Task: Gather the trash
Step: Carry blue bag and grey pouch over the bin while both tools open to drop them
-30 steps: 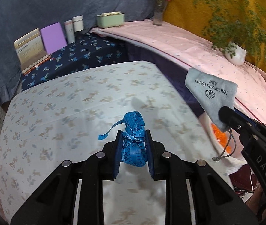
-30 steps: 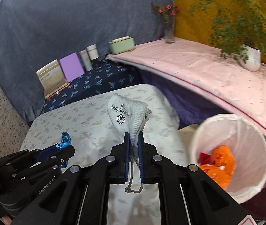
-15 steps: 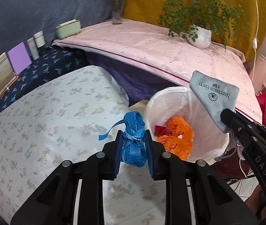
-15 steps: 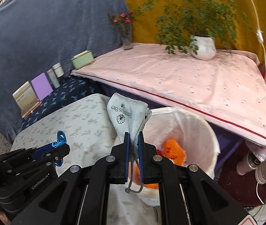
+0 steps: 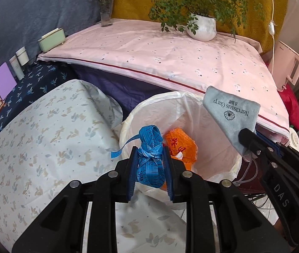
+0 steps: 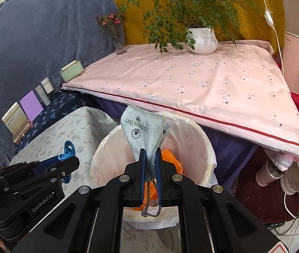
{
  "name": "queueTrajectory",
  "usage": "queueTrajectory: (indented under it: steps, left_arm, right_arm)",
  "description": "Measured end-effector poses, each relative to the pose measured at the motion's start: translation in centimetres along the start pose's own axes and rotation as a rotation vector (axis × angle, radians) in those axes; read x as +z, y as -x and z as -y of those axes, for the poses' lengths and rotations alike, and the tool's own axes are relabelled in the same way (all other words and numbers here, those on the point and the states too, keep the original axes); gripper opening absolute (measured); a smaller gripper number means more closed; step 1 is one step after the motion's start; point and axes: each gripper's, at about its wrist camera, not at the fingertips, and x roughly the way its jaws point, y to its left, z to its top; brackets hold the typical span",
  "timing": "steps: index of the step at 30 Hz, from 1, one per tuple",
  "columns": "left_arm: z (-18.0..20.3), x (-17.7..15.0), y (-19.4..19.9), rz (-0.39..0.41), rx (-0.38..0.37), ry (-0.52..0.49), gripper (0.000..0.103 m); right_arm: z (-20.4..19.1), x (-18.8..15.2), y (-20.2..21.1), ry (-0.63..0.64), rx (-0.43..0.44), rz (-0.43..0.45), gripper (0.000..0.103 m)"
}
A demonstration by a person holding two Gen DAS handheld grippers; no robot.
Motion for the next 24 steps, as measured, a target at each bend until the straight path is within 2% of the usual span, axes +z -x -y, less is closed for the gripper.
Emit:
queueTrajectory:
  steps: [10, 13, 16, 19, 21, 24]
  left_arm:
    - [1.2, 0.6, -1.4, -0.014, -0.005, -0.02, 0.024]
    - [1.0, 0.7, -1.5, -0.009, 0.015, -0.015, 0.034]
    - [0.6, 0.7, -1.7, -0.013, 0.024, -0.007, 0.034]
    - [0.0, 0.7, -1.7, -0.013, 0.036, 0.005, 0.039]
    - [-0.5, 0.6, -1.6, -0.01, 0.044, 0.015, 0.041]
    - [-1.2, 0.4, -1.5, -0.011, 0.05, 0.028, 0.042]
  right_arm:
    - [1.3, 0.4, -0.7, -0.011, -0.007, -0.005, 0.011]
    - [1.0, 0.6, -1.0, -0.011, -0.006, -0.001, 0.014]
    - [0.8, 0.7, -1.2, -0.004, 0.002, -0.007, 0.014]
    - [0.4, 0.6, -1.4, 0.005, 0.007, -0.01, 0.014]
    - [0.2, 0.6, -1.5, 0.007, 0.008, -0.011, 0.015]
    - [0.1, 0.6, -1.4, 0.007, 0.007, -0.01, 0.024]
